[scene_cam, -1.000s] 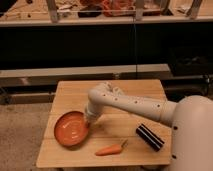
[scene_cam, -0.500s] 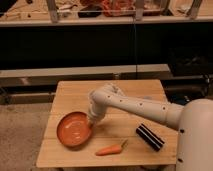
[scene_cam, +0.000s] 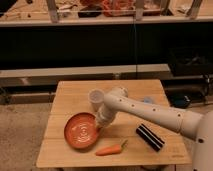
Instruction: Drag the ceramic bowl in a circle
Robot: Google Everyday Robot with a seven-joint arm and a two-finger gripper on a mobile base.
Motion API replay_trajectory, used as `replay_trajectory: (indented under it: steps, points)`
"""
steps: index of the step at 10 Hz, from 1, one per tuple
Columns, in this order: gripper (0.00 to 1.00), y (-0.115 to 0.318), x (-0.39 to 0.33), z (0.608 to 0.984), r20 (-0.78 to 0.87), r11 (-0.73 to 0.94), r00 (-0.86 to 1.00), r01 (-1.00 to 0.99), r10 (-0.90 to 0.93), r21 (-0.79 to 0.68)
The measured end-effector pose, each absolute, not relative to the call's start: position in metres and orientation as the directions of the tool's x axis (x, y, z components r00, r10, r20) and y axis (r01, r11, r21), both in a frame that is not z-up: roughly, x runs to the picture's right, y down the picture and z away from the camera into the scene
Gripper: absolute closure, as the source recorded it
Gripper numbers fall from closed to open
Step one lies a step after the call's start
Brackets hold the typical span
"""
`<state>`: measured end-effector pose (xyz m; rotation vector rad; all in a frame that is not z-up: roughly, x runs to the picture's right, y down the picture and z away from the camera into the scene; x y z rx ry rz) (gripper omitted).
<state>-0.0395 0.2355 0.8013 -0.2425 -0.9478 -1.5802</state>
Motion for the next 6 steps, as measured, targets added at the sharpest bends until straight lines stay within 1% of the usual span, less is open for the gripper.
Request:
replay_trajectory:
  steps: [3, 6]
  points:
    - [1.00, 0.262, -0.054, 0.773, 0.587, -0.052, -0.352, 0.883, -0.729, 0.466]
    - [1.00, 0.269, -0.082, 0.756, 0.545, -0.147, -0.439, 0.856, -0.714, 0.496]
